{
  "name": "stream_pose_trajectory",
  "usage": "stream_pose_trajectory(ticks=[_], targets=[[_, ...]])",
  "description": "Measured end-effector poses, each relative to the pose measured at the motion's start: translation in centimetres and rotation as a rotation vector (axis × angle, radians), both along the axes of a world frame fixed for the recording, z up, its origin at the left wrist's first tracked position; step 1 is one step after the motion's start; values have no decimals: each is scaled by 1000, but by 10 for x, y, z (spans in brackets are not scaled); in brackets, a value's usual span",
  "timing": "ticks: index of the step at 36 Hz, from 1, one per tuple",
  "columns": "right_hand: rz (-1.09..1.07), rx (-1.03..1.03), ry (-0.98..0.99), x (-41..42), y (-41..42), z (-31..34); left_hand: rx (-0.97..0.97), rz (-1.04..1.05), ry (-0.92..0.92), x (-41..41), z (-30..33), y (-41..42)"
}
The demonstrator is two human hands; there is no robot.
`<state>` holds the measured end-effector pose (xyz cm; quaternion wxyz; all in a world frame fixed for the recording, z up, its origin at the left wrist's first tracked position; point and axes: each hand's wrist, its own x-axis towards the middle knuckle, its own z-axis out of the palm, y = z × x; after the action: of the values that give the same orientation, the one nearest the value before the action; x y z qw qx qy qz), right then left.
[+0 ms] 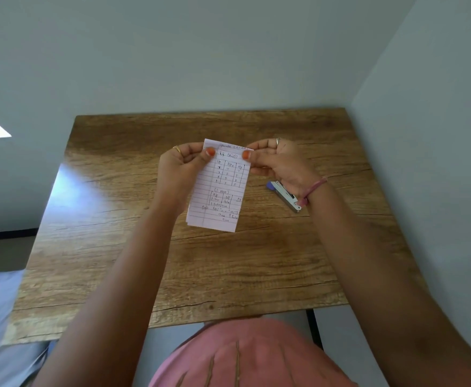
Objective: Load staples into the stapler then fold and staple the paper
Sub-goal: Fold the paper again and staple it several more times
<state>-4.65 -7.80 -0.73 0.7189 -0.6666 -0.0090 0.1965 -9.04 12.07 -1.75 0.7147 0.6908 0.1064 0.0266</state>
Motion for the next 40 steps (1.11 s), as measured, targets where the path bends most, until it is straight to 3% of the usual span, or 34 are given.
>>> stream_pose_trajectory(ticks=[10,12,18,25,32,40], targets=[[-50,96,185,-2,2,1,-6,-12,12,-5,-3,4],[-37,62,167,-2,0,0,96,-87,24,-4,-2,9],[-1,-70,98,-3,-5,-2,658,-383,6,9,10,22],[68,-191,-39,-7,6,6,912,-507,-135,26,33,1],[20,-124,-4,-10,7,7,814,-418,-180,30,35,2],[19,-141,57,-35,4,-17,699,-169,-160,32,24,8]])
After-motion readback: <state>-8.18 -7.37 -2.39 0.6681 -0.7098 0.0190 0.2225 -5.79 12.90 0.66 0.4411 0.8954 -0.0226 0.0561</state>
